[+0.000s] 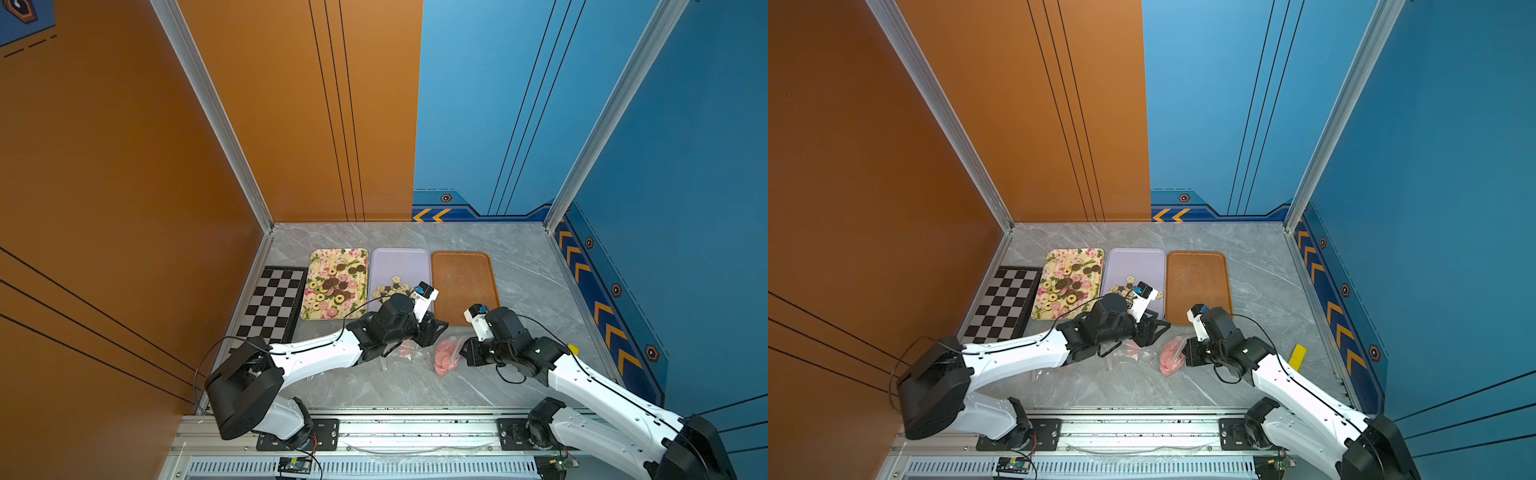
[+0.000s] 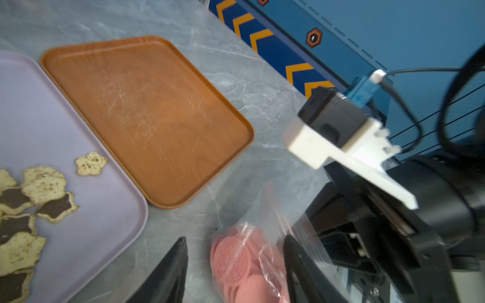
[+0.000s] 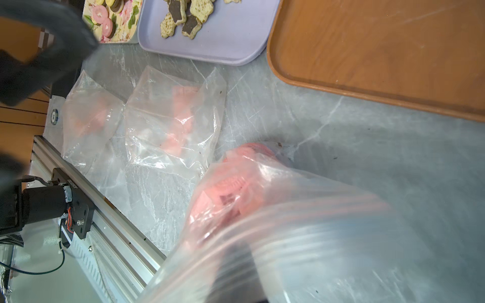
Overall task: Pour cookies out of the ziploc bag
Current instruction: Open the ziploc bag at the center of the board.
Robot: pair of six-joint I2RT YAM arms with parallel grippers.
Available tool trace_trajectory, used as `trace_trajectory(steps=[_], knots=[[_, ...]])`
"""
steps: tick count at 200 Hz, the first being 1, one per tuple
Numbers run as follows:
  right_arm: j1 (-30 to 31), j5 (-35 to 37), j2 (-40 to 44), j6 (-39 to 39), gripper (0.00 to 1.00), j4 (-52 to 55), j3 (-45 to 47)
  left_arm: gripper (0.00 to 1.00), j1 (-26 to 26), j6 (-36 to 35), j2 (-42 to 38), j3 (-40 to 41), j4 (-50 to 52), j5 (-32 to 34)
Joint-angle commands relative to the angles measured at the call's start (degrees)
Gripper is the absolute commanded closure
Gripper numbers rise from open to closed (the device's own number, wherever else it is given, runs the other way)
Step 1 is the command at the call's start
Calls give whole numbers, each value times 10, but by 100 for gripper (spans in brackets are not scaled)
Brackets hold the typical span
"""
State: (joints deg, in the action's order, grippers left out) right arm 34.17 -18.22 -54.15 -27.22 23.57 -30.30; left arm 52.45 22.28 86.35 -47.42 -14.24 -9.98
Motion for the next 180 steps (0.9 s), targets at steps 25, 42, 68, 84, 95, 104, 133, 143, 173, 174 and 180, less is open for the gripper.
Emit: trace_trajectory(steps=[25, 42, 68, 84, 95, 104, 133, 143, 173, 174, 180], knots=[[-10, -11, 31, 23, 100, 9, 14, 39, 19, 44, 69, -36, 61, -77], [-12, -8, 34, 23, 100, 9, 15, 38, 29, 46, 60, -29, 51, -79], [-12, -9, 32, 25, 100, 6, 16, 34, 37, 53, 46, -10, 28, -78], [-12, -15, 31, 28, 100, 0, 16, 34, 43, 57, 63, -18, 23, -88], [-13, -19, 32, 30, 100, -5, 15, 34, 49, 55, 74, -26, 21, -92], [-14, -14, 33, 32, 100, -6, 15, 34, 56, 53, 78, -31, 20, -98], [-13, -27, 39, 36, 100, -26, 20, 32, 66, 50, 85, -37, 20, -92], [-12, -27, 40, 37, 100, -31, 19, 32, 65, 50, 94, -42, 21, -96], [-11, -39, 42, 39, 100, -32, 18, 37, 69, 45, 101, -47, 20, -75], [-11, -39, 42, 38, 100, -32, 18, 37, 69, 44, 101, -47, 20, -73], [-7, -40, 43, 38, 100, -32, 18, 40, 69, 44, 100, -46, 20, -66]])
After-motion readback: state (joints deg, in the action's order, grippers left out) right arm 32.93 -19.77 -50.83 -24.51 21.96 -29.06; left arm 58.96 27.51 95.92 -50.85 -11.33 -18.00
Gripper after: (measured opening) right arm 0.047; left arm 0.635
